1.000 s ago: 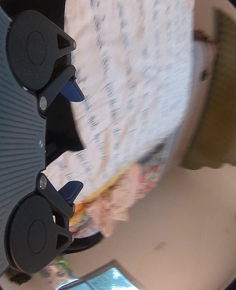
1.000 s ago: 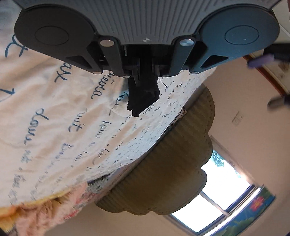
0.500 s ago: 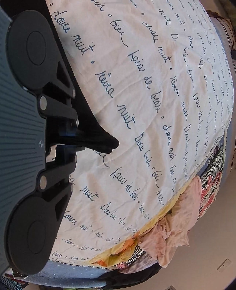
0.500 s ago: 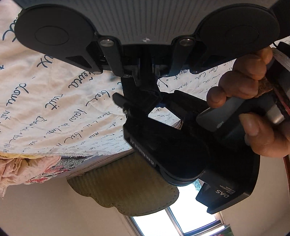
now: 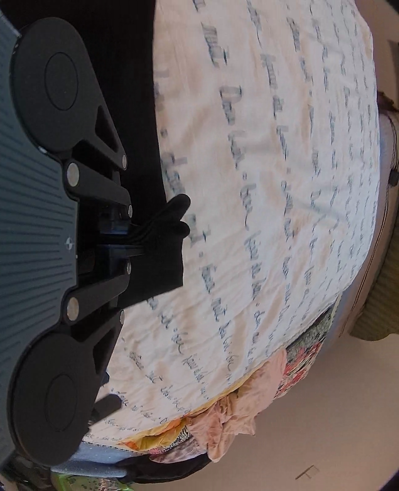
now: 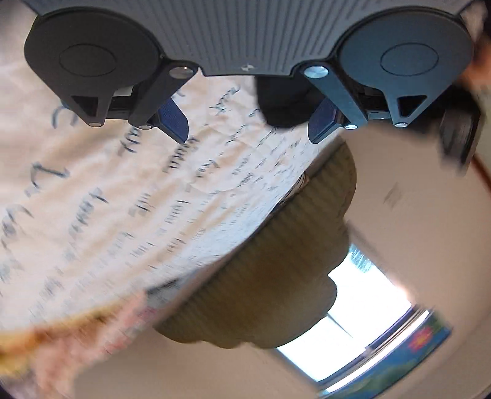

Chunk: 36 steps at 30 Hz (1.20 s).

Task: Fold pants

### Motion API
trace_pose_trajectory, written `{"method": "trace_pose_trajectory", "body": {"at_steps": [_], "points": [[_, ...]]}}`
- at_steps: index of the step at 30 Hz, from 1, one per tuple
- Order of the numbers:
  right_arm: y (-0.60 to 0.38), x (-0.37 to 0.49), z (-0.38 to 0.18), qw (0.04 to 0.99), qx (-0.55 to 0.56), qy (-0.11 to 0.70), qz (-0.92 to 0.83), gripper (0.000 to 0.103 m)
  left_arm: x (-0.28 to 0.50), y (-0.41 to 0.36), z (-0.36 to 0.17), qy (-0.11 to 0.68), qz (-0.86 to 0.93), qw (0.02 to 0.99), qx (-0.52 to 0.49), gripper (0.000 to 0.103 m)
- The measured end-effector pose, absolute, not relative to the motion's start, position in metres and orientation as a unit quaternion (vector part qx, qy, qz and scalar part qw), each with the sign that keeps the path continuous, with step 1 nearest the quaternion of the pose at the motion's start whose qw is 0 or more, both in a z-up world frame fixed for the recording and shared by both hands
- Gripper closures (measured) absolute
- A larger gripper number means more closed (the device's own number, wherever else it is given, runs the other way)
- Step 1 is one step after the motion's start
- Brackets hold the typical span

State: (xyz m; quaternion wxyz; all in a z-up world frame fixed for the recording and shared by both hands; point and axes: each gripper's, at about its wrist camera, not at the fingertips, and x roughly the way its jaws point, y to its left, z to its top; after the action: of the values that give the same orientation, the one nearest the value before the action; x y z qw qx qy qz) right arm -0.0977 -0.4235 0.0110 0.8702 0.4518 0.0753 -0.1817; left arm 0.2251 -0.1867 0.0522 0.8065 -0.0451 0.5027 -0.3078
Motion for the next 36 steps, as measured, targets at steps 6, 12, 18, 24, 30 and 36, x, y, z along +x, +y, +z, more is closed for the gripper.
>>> {"method": "trace_pose_trajectory", "body": {"at_steps": [6,12,18,24,30,36], "points": [[-0.412,-0.085,0.016,0.890,0.412,0.099,-0.170,0.017,0.213,-0.064,0.043,0.498,-0.244,0.829,-0.078,0.099],[-0.393,-0.067,0.025,0.907,0.357,0.143,-0.171,0.017,0.206,0.011,0.028,0.493,-0.218,0.830,-0.143,0.098],[-0.394,-0.063,0.020,0.903,0.352,0.165,-0.185,0.017,0.197,0.026,0.032,0.468,-0.234,0.837,-0.160,0.098],[-0.388,-0.058,0.023,0.909,0.327,0.177,-0.191,0.017,0.198,0.065,0.026,0.463,-0.209,0.836,-0.209,0.098],[-0.388,-0.053,0.023,0.910,0.318,0.186,-0.192,0.017,0.203,0.083,0.016,0.476,-0.204,0.822,-0.235,0.097],[-0.385,-0.049,0.024,0.911,0.310,0.194,-0.193,0.017,0.197,0.078,0.020,0.467,-0.203,0.839,-0.192,0.082]]}}
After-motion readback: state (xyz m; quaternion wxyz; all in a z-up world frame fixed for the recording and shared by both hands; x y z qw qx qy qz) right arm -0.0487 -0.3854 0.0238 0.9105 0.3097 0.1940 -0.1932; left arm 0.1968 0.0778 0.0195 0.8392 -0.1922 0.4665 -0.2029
